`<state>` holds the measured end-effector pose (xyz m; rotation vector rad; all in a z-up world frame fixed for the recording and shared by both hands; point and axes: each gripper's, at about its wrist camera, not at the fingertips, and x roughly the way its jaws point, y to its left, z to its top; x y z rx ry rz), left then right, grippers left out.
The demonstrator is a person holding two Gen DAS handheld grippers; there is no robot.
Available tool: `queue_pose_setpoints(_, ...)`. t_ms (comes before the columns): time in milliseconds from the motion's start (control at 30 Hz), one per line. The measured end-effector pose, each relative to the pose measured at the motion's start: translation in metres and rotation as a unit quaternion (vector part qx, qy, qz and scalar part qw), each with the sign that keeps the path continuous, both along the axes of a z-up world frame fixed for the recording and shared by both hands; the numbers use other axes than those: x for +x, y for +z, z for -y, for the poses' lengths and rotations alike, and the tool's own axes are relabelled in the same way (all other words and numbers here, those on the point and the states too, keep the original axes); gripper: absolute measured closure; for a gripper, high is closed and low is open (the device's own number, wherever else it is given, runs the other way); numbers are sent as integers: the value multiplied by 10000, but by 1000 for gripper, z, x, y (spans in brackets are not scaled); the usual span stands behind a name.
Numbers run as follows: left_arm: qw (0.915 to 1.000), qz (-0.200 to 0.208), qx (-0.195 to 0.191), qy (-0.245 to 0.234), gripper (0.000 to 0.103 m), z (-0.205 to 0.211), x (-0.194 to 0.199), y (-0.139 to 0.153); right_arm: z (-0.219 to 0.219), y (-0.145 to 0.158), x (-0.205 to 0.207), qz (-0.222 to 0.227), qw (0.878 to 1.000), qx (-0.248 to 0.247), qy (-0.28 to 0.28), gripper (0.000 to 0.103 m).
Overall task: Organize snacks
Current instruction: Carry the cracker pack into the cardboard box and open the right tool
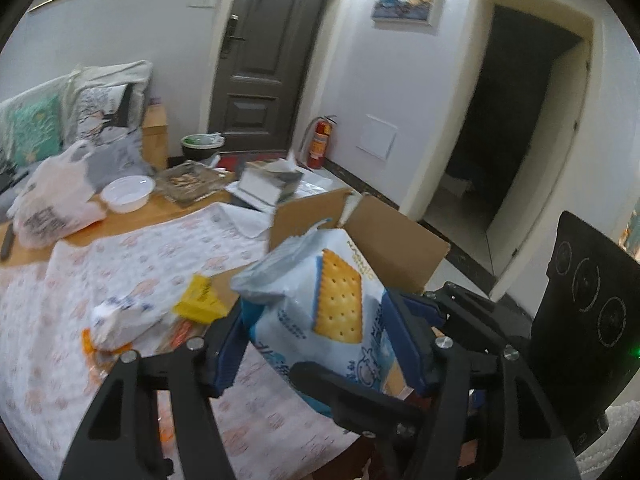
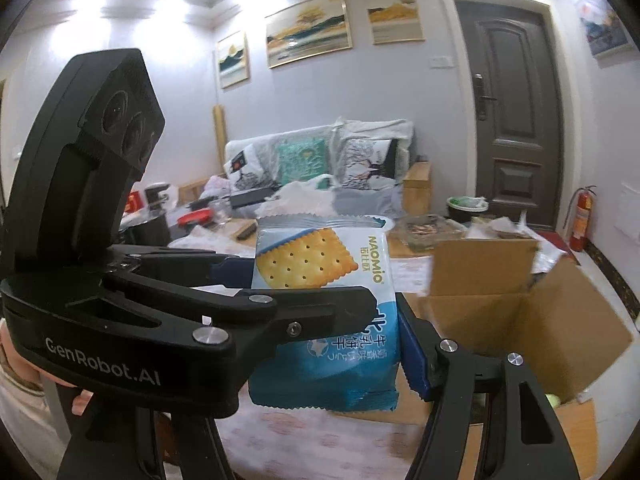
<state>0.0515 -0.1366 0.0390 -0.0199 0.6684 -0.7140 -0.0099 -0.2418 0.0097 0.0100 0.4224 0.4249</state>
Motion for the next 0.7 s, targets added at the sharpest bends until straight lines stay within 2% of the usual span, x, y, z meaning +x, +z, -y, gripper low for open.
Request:
queue_pose_setpoints(133,9992,36,299,-247,42,44,12,1,37,-3,5,-22,9997,89,-215,41)
queue_pose_setpoints(367,9969,-65,552,-556,43,106,38,-6,93,-10,23,-140,9978,306,-572,41)
queue_pose_setpoints(700,9917,-624,747,-841,43,152,82,-40,137,-38,51,-559,9952,156,-788,41)
